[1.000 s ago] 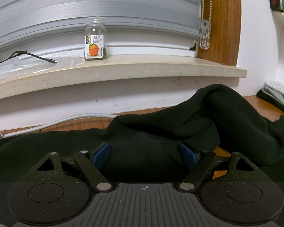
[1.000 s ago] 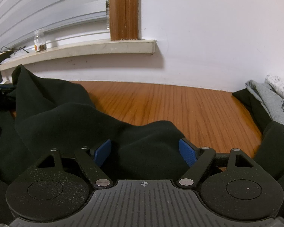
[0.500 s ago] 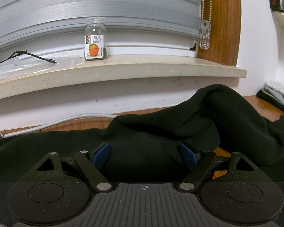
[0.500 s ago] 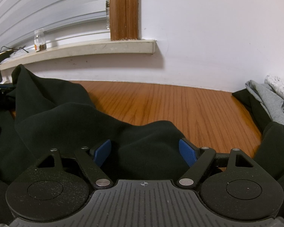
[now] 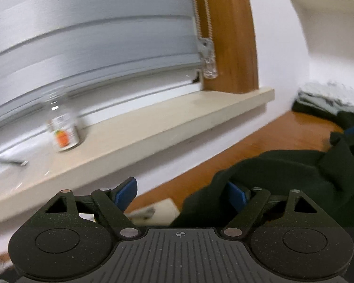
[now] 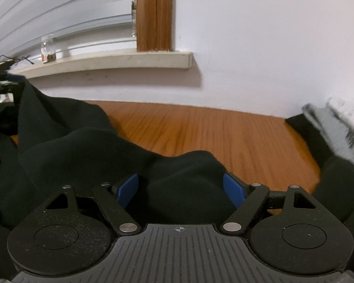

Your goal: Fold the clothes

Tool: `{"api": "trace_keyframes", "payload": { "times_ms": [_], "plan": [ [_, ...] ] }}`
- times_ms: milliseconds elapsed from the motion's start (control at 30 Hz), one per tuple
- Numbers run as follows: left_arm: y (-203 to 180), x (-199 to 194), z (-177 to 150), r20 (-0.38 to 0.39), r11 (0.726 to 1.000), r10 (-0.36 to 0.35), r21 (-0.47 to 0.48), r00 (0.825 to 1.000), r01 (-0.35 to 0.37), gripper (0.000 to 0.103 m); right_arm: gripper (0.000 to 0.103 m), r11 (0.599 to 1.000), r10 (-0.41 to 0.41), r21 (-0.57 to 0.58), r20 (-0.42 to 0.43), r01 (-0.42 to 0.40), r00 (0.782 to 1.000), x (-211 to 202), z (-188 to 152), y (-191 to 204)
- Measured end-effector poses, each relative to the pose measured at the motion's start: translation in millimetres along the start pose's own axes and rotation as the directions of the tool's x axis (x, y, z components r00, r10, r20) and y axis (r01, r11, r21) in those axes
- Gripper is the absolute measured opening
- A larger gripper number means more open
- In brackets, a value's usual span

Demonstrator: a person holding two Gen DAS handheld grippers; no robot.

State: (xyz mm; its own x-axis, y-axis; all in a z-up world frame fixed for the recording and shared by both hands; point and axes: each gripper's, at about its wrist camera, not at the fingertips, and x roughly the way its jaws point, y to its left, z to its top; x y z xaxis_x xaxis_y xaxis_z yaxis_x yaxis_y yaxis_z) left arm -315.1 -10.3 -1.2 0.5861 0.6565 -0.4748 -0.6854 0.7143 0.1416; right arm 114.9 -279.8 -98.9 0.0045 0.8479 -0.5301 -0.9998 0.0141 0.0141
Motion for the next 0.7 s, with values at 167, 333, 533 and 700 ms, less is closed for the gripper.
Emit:
{"api": "trace_keyframes", "payload": {
  "times_ms": [167, 333, 533, 700],
  "plan": [
    [13.9, 16.8, -14.8, 0.025, 0.989, -0.115, -0.09, 0.993, 0.116, 0.073, 0.079, 0.999, -0.046, 0.005, -0.029, 0.046, 0.999, -10.1, 31.5, -3.1],
    [17.0, 21.5, -25.3, 0.024, 0.981, -0.161, -0.103, 0.987, 0.163, 0.064, 0.078, 0.996, -0.043, 0.07, -0.146, 0.054, 0.988, 24.2, 43.1, -26.3],
    [14.0, 26.6, -31.0, 0.019, 0.977, -0.198, -0.084, 0.98, 0.198, 0.026, 0.042, 0.983, 0.041, 0.185, -0.203, -0.003, 0.978, 47.6, 32.5, -43.3],
    [13.1, 12.7, -25.3, 0.062, 0.972, -0.217, -0.075, 0.974, 0.221, 0.01, 0.017, 0.989, -0.068, 0.127, -0.078, 0.077, 0.995, 5.7, 39.4, -32.3]
  ]
}}
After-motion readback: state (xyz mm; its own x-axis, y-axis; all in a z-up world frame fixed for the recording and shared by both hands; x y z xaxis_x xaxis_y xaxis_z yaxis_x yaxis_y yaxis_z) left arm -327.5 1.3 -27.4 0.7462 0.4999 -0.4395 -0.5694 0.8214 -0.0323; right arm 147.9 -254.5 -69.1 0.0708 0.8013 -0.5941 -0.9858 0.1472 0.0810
